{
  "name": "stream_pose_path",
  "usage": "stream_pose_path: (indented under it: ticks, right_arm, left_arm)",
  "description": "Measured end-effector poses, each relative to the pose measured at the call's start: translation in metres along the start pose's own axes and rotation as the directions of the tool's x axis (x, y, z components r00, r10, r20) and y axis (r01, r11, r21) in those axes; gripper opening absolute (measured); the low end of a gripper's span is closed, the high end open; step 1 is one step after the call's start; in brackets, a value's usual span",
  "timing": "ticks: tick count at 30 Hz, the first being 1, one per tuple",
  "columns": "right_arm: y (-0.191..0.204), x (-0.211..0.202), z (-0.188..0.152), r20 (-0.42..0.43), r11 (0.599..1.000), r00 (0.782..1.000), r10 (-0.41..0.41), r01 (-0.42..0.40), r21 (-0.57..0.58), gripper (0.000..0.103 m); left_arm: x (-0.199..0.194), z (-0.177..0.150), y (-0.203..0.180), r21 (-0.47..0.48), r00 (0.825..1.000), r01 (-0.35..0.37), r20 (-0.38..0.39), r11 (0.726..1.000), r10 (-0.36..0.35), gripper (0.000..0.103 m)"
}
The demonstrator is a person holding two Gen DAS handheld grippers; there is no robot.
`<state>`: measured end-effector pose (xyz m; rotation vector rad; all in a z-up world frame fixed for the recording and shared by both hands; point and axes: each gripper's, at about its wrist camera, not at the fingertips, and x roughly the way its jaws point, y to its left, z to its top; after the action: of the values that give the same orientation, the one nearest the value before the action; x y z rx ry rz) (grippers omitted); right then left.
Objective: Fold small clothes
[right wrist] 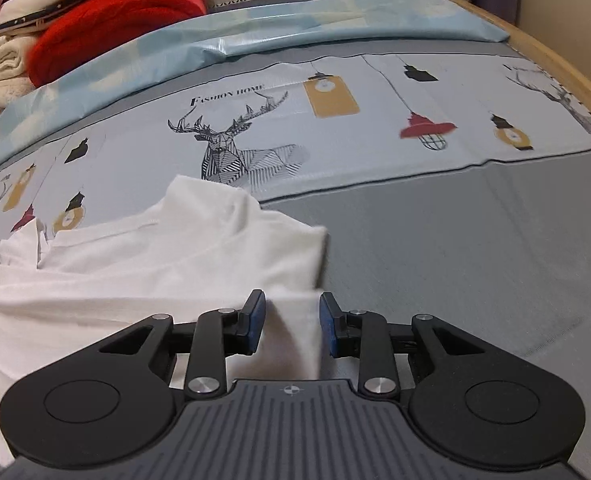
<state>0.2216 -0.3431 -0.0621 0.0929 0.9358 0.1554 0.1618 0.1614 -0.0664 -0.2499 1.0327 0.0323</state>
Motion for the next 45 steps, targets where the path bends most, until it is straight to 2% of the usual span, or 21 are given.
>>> stream_pose_path:
  ticks: [1,2,6,9,11,13,15,18,21,25,26,27,28,29,32,34,36,42,43,44,45]
  right_arm:
    - [0.002,0.003,0.003,-0.002,1.0,1.0,0.01,-0.01,0.0,0.004]
    - [0.004,0.004,0.007,0.012,1.0,1.0,0.012,-0.012,0.0,0.0]
    - [0.006,-0.012,0.026,0.176,0.998,0.984,0.002,-0.014,0.065,0.0]
    - [-0.001,-0.016,0.038,0.228,0.991,0.973,-0.037,0.006,0.134,0.0]
    - [-0.011,-0.014,0.044,0.197,0.98,0.98,-0.042,0.002,0.199,0.001]
    - [-0.025,-0.011,0.043,0.127,0.961,0.992,0.021,-0.054,0.27,0.006]
    - [-0.034,-0.01,0.038,0.076,0.953,0.995,0.071,-0.09,0.29,0.026]
    - [-0.043,-0.013,0.031,0.041,0.971,0.996,0.082,-0.089,0.223,0.042]
    - [-0.048,-0.003,0.02,-0.057,0.98,0.991,0.119,-0.108,0.17,0.045]
    - [-0.05,0.012,0.009,-0.142,0.97,0.969,0.202,-0.178,0.166,0.045]
    - [-0.047,0.016,0.009,-0.152,0.971,0.966,0.208,-0.185,0.154,0.045]
    - [-0.043,0.018,0.009,-0.16,0.974,0.966,0.205,-0.185,0.131,0.029]
    - [-0.039,0.018,0.01,-0.152,0.978,0.969,0.196,-0.182,0.102,0.014]
    - [-0.035,0.014,0.013,-0.131,0.979,0.972,0.195,-0.184,0.086,0.01]
    - [-0.028,-0.007,0.025,0.027,0.971,0.973,0.227,-0.229,0.074,0.009]
    - [-0.025,-0.023,0.034,0.146,0.959,0.955,0.26,-0.273,0.075,0.009]
    - [-0.023,-0.026,0.041,0.213,0.953,0.941,0.262,-0.287,0.098,0.009]
    - [-0.007,-0.014,0.055,0.321,0.966,0.938,0.129,-0.192,0.175,0.009]
    - [-0.005,-0.009,0.057,0.32,0.97,0.944,0.078,-0.146,0.196,0.01]
    - [0.0,-0.003,0.058,0.308,0.975,0.951,0.012,-0.079,0.206,0.014]
    - [0.004,0.005,0.061,0.29,0.978,0.957,-0.032,-0.03,0.208,0.024]
  left_arm:
    - [0.0,0.003,0.0,0.008,1.0,0.002,0.008,1.0,-0.002,0.007]
    - [-0.003,0.006,0.001,0.01,1.0,-0.001,0.029,1.0,0.001,0.007]
    - [-0.019,0.017,0.006,-0.036,0.992,0.021,0.122,0.999,-0.016,0.005]
    - [-0.018,0.022,0.003,-0.028,0.992,0.012,0.128,1.0,-0.008,0.005]
    - [-0.012,0.025,0.003,-0.025,0.996,0.013,0.088,1.0,-0.011,0.006]
    - [-0.005,0.024,0.009,-0.044,0.999,0.038,0.03,0.998,-0.037,0.008]
    - [0.002,0.023,0.016,-0.057,0.999,0.042,-0.015,0.997,-0.043,0.014]
    - [0.006,0.022,0.02,-0.05,0.998,0.048,-0.025,0.998,-0.049,0.025]
    - [0.01,0.023,0.017,-0.054,0.996,0.073,-0.045,0.996,-0.076,0.028]
    - [0.013,0.022,0.006,-0.006,0.998,0.054,-0.038,0.999,-0.054,0.027]
    - [0.013,0.022,0.004,0.0,0.998,0.045,-0.035,0.999,-0.045,0.017]
    - [0.013,0.022,0.004,0.001,0.999,0.041,-0.028,0.999,-0.041,0.008]
    - [0.01,0.023,0.005,-0.001,0.999,0.042,-0.017,0.999,-0.042,0.005]
    - [0.007,0.024,0.006,-0.009,0.999,0.045,0.003,0.999,-0.045,0.005]
    - [-0.005,0.028,0.011,-0.032,0.997,0.04,0.069,0.999,-0.037,0.005]
    - [-0.012,0.031,0.012,-0.041,0.994,0.02,0.113,0.999,-0.016,0.005]
    - [-0.019,0.034,0.013,-0.053,0.986,0.001,0.164,0.999,0.008,0.005]
    - [-0.024,0.045,0.014,-0.106,0.955,-0.049,0.285,0.993,0.078,0.006]
    - [-0.021,0.046,0.013,-0.109,0.957,-0.067,0.274,0.992,0.095,0.007]
    - [-0.016,0.047,0.013,-0.112,0.971,-0.048,0.226,0.993,0.072,0.011]
    - [-0.012,0.046,0.015,-0.121,0.983,-0.014,0.18,0.993,0.036,0.012]
